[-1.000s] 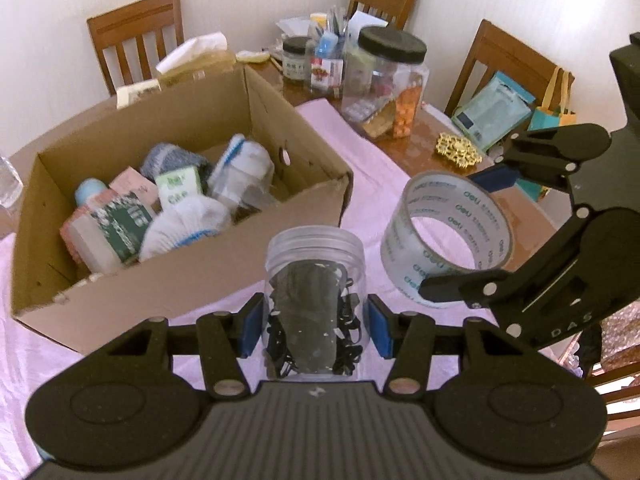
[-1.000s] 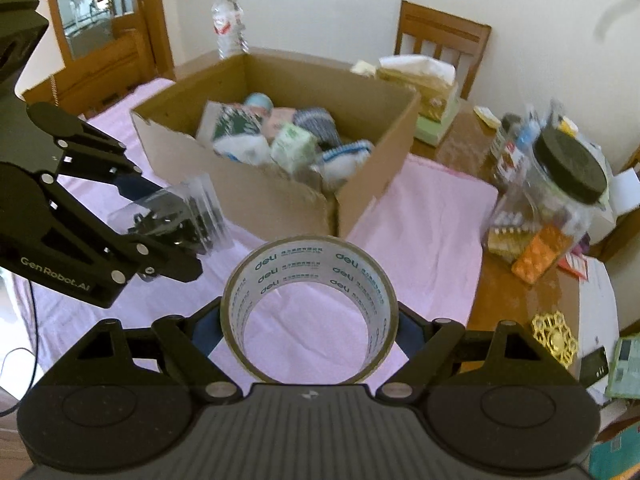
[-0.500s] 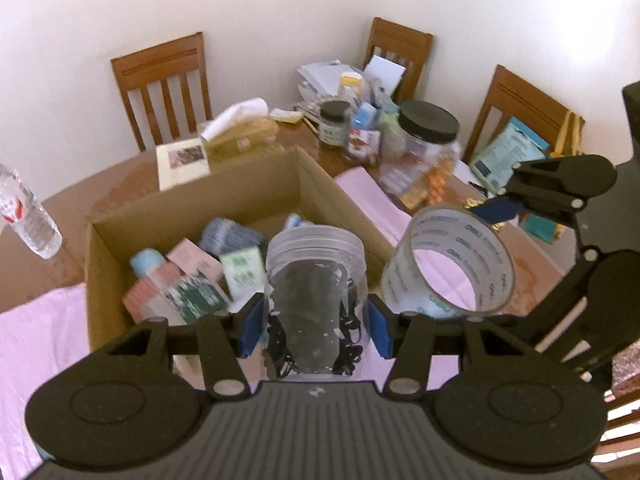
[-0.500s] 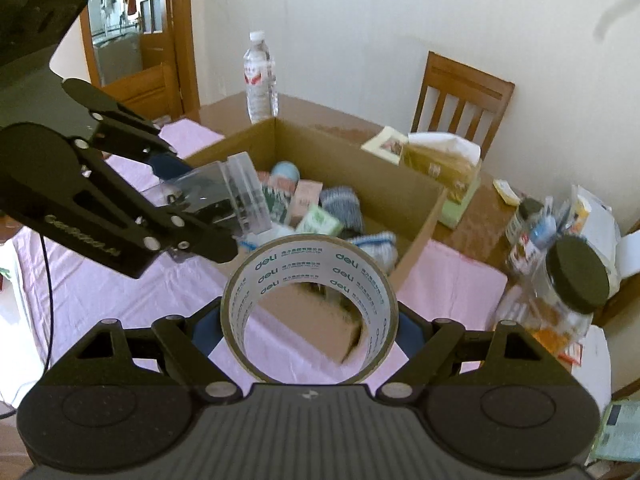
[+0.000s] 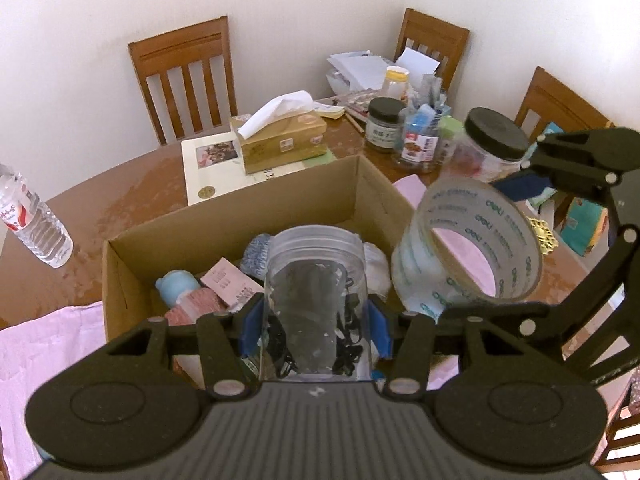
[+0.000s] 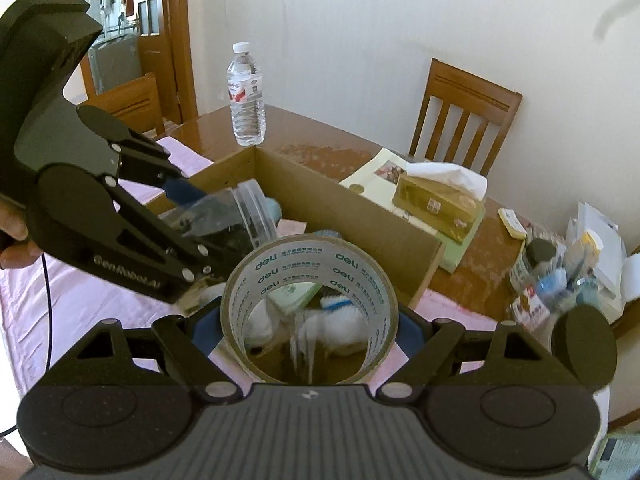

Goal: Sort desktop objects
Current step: 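Carry the jar and tape roll over the cardboard box and release them inside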

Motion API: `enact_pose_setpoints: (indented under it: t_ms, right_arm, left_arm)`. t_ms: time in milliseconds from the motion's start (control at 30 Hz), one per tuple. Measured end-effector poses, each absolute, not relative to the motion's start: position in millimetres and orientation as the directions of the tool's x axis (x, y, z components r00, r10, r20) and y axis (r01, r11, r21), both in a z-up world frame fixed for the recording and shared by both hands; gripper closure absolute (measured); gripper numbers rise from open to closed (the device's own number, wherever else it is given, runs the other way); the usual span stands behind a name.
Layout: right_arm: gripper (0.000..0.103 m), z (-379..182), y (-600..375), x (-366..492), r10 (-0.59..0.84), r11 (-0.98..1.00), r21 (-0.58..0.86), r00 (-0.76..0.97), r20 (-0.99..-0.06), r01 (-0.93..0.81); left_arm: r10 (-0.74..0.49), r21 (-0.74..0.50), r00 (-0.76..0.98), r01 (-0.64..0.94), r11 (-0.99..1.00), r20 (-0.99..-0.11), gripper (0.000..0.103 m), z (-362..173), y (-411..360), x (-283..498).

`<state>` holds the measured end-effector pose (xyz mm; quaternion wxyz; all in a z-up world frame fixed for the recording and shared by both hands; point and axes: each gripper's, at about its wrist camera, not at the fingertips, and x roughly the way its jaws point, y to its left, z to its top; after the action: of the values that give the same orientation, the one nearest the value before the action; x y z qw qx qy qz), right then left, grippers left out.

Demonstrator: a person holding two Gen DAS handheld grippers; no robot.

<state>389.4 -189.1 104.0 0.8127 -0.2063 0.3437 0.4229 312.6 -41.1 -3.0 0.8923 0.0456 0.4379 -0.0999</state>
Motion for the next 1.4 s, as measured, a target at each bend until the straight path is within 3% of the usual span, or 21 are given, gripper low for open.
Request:
enact_pose_setpoints:
  t_ms: [600, 667, 733, 767, 833, 1400]
  right_arm:
    - [0.015, 70.6, -142.8, 455.2, 0.522, 0.563, 0.003, 0.353, -0.776, -0.827]
    - [0.015, 67.7, -140.9, 459.9, 0.515, 0.568, -0.007, 0.362, -0.777, -0.823]
    - [0.014, 64.4, -139.4, 465.4, 0.498, 0.581, -0.011, 0.366, -0.786, -0.814]
    - [0.013, 63.4, -139.6, 467.5, 0.497, 0.587, -0.006, 0.366, -0.787, -0.81]
    - [0.0, 63.7, -140.8, 469.3, 0.502, 0.599, -0.006, 0.381, -0.777, -0.801]
    - [0.0, 85.8, -145.1, 452.0, 0.428, 0.679, -0.027, 0.426, -0.797, -0.733]
  left_arm:
    - [-0.087, 0.007, 0.562, 0.164, 0.987, -0.823, 0.05, -29.3, -11.9, 375.2]
    - [-0.075, 0.017, 0.572, 0.155, 0.988, -0.817, 0.039, -29.5, -9.6, 378.2]
    - [-0.067, 0.022, 0.58, 0.144, 0.989, -0.812, 0.018, -28.2, -7.6, 380.3]
    - [-0.06, 0.027, 0.592, 0.138, 0.99, -0.804, 0.018, -26.9, -6.9, 379.8]
    - [-0.042, 0.052, 0.606, 0.136, 0.989, -0.794, 0.014, -25.0, -7.0, 379.4]
    - [0.018, 0.121, 0.674, 0.106, 0.987, -0.738, 0.008, 4.6, -5.1, 340.8]
